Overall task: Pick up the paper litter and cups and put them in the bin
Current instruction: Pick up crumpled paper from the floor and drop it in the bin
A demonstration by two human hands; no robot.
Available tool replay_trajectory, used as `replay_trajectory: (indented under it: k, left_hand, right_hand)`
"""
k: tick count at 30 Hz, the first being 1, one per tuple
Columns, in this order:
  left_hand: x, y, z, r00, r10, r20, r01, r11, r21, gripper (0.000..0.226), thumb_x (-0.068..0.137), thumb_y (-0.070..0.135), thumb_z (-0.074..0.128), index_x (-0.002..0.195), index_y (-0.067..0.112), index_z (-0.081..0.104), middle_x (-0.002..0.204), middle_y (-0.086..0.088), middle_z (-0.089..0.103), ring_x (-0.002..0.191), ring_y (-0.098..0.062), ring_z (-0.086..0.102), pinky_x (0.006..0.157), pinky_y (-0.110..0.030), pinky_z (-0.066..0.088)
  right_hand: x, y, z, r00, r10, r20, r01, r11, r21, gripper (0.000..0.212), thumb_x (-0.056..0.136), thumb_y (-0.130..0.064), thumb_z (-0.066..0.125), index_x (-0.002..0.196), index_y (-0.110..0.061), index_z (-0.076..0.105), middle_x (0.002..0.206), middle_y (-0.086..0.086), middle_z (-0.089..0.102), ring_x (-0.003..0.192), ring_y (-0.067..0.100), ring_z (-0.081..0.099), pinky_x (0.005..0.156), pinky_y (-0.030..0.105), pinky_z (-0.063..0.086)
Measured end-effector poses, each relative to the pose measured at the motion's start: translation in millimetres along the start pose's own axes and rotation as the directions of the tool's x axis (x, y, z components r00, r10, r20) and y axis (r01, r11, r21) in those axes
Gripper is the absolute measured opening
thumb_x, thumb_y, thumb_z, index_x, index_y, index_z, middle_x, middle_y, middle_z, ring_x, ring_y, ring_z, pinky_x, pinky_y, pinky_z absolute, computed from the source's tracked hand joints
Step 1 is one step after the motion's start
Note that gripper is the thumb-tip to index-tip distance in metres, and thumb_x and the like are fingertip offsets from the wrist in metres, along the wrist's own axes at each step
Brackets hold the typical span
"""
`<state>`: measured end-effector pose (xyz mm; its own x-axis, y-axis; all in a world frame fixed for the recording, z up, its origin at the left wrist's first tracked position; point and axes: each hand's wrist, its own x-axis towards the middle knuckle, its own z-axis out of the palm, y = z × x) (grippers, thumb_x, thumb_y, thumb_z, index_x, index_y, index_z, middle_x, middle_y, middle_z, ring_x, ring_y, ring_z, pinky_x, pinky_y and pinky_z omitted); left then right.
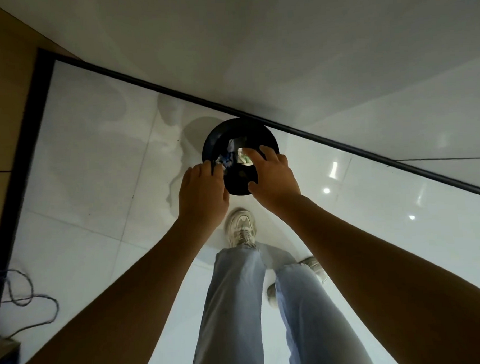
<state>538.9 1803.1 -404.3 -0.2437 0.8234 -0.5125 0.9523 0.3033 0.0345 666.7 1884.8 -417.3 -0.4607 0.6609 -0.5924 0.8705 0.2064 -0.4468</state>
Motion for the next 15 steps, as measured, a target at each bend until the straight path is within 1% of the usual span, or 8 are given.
replay_trajectory:
  k: [2,3,4,5,7,8,11,15]
  left_hand:
    - [-6.4,3.4,-8.2,0.998,0.064,0.001,-0.064,0.998,0.022,0.044,0.092,0.024,0.056,0.131,0.004,0.051,0.131,-0.018,0.055,0.119,-0.033,0.053,0.104,-0.041,0.042]
    - [-9.2,7.1,-14.1,0.994,0.107,-0.025,-0.106,0.994,0.036,0.042,0.089,0.022,0.06,0.126,0.002,0.056,0.124,-0.02,0.06,0.113,-0.035,0.057,0.099,-0.042,0.046]
    - [-12.4,12.4,-21.5,0.987,0.148,-0.056,-0.146,0.988,0.049,0.041,0.088,0.021,0.06,0.123,0.001,0.058,0.121,-0.021,0.061,0.11,-0.036,0.059,0.097,-0.042,0.046]
    - [-18.3,20.6,-32.4,0.984,0.176,-0.029,-0.174,0.983,0.064,0.042,0.09,0.022,0.057,0.126,0.002,0.055,0.125,-0.02,0.059,0.114,-0.035,0.056,0.101,-0.042,0.043]
    - [-25.6,39.8,-51.7,0.977,0.205,0.05,-0.209,0.974,0.092,0.046,0.096,0.026,0.047,0.138,0.008,0.042,0.14,-0.016,0.046,0.129,-0.032,0.043,0.113,-0.04,0.03]
    - [-29.7,50.0,-60.1,0.972,0.229,0.056,-0.234,0.966,0.112,0.047,0.097,0.027,0.044,0.141,0.01,0.037,0.143,-0.014,0.042,0.133,-0.03,0.039,0.115,-0.039,0.025]
    - [-46.4,84.4,-84.0,0.942,0.325,0.085,-0.336,0.915,0.224,0.047,0.098,0.028,0.043,0.141,0.011,0.036,0.145,-0.013,0.04,0.134,-0.03,0.036,0.116,-0.04,0.022]
    - [-71.0,141.2,-107.7,0.87,0.471,0.146,-0.493,0.812,0.312,0.044,0.097,0.028,0.043,0.137,0.011,0.038,0.141,-0.013,0.042,0.133,-0.029,0.036,0.116,-0.041,0.021]
  right_hand:
    - [-13.9,3.8,-3.3,1.0,-0.006,-0.015,0.005,0.999,-0.036,0.068,0.088,-0.013,0.06,0.147,-0.029,0.03,0.153,0.006,0.029,0.136,0.033,0.031,0.108,0.043,0.038]
    - [-22.1,7.3,-6.6,1.0,0.0,-0.027,-0.001,0.999,-0.038,0.066,0.088,-0.014,0.06,0.147,-0.028,0.032,0.152,0.006,0.031,0.135,0.033,0.033,0.107,0.043,0.039]
    - [-30.8,11.7,-10.7,0.999,0.02,-0.034,-0.021,0.999,-0.026,0.064,0.089,-0.015,0.06,0.146,-0.026,0.033,0.151,0.006,0.033,0.134,0.032,0.035,0.107,0.043,0.04]
    - [-43.0,16.3,-15.8,0.998,0.055,-0.037,-0.055,0.998,0.001,0.062,0.09,-0.016,0.059,0.146,-0.026,0.034,0.15,0.006,0.035,0.133,0.032,0.036,0.106,0.042,0.04]
    - [-64.7,25.6,-23.5,0.991,0.121,-0.052,-0.119,0.992,0.049,0.06,0.091,-0.018,0.059,0.145,-0.025,0.035,0.149,0.006,0.037,0.134,0.031,0.036,0.106,0.042,0.04]
    - [-78.3,30.8,-28.3,0.985,0.16,-0.065,-0.156,0.985,0.072,0.059,0.091,-0.019,0.059,0.145,-0.024,0.036,0.149,0.006,0.038,0.134,0.031,0.036,0.106,0.042,0.04]
    - [-122.3,46.7,-42.8,0.958,0.268,-0.099,-0.254,0.958,0.133,0.057,0.092,-0.021,0.059,0.145,-0.023,0.037,0.15,0.007,0.037,0.135,0.031,0.036,0.107,0.044,0.039]
    - [-189.5,75.1,-55.8,0.9,0.416,-0.132,-0.38,0.896,0.232,0.056,0.092,-0.024,0.058,0.144,-0.023,0.037,0.15,0.007,0.036,0.134,0.031,0.037,0.107,0.042,0.039]
